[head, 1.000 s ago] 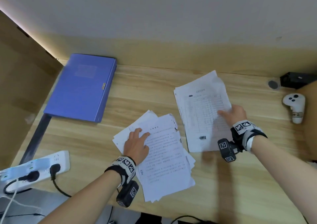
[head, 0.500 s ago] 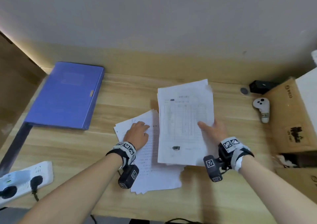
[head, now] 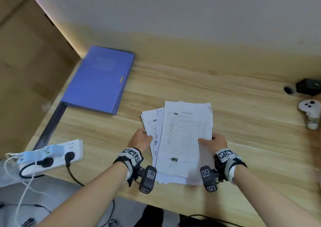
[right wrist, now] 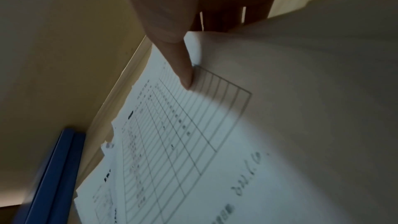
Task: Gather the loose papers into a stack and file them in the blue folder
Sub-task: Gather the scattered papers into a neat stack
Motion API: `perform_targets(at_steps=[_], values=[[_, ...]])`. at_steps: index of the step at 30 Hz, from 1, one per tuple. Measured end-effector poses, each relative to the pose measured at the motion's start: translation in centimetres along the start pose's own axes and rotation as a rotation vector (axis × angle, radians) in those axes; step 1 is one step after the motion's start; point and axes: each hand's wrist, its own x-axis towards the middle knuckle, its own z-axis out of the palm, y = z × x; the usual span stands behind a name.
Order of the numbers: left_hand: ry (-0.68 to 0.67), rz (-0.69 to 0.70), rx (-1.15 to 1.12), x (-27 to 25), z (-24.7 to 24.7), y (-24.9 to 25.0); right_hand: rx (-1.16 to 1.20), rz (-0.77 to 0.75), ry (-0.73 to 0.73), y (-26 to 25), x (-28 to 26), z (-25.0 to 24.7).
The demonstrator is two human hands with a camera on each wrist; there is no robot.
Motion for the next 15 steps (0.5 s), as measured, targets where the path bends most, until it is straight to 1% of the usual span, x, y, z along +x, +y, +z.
perform_targets(at_steps=[3, 7, 10, 12, 15], values=[[0.034, -0.040, -0.098, 0.3, 0.3, 0.6, 0.061, -0.004, -0.002, -0.4, -0.1, 0.0], [0.048, -0.069, -0.167, 0.4, 0.5, 0.9, 0.130, -0.058, 0.028, -0.5, 0.1, -0.6], [0.011, -0.078, -0.190, 1.5, 0.6, -0.1, 0.160, -0.124, 0.078, -0.8, 0.3, -1.2], [-0.002, -0.087, -0.181, 3.3, 0.8, -1.5, 0.160, -0.156, 0.107, -1.1, 0.4, -1.6], [-0.058, -0.084, -0.164, 4.1, 0.8, -1.7, 0.155, -0.201, 0.079, -1.8, 0.6, -1.8]])
